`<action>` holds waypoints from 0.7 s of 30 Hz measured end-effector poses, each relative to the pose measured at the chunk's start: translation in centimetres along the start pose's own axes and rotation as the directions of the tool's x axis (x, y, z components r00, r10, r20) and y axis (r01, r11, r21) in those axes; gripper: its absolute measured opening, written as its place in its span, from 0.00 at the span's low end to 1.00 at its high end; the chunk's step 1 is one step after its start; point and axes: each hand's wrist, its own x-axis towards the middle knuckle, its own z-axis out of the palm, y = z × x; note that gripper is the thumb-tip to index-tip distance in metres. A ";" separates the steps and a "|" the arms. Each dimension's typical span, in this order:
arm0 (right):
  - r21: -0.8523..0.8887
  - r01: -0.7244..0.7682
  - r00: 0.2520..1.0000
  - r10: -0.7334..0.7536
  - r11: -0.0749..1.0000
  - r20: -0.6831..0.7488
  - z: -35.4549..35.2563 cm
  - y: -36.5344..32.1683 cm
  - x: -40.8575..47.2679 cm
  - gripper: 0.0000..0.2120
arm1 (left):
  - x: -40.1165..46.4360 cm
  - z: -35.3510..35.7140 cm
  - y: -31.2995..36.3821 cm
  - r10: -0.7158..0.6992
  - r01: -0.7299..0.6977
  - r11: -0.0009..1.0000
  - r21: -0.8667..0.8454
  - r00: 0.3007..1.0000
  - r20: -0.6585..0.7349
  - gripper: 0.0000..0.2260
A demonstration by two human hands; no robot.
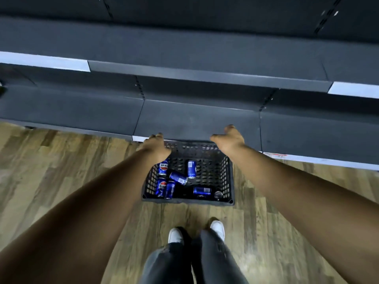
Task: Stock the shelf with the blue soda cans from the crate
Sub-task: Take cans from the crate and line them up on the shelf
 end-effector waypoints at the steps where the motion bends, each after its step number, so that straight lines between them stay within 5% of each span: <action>1: -0.005 -0.006 1.000 0.006 1.000 0.003 0.8 0.7 0.2 0.19 | 0.3 0.8 -0.6 -0.006 0.006 1.000 0.008 1.000 0.007 0.20; 5: -0.065 -0.049 0.998 0.051 0.997 0.036 3.9 3.9 2.1 0.21 | 2.0 4.4 -2.1 -0.045 0.042 0.997 0.062 0.998 0.043 0.21; 10: -0.012 -0.070 0.997 0.069 0.997 -0.040 8.2 9.0 5.9 0.11 | 5.2 10.6 -3.8 -0.030 0.015 0.978 0.209 0.997 0.066 0.24; 15: 0.093 -0.011 0.999 0.015 0.996 -0.049 13.7 14.3 11.8 0.13 | 11.1 17.7 -5.1 0.028 -0.037 0.959 0.281 0.999 0.038 0.21; 21: 0.017 0.055 0.993 -0.053 0.998 -0.104 20.9 22.0 20.5 0.12 | 19.9 28.3 -6.8 0.020 -0.063 0.953 0.296 0.989 0.146 0.18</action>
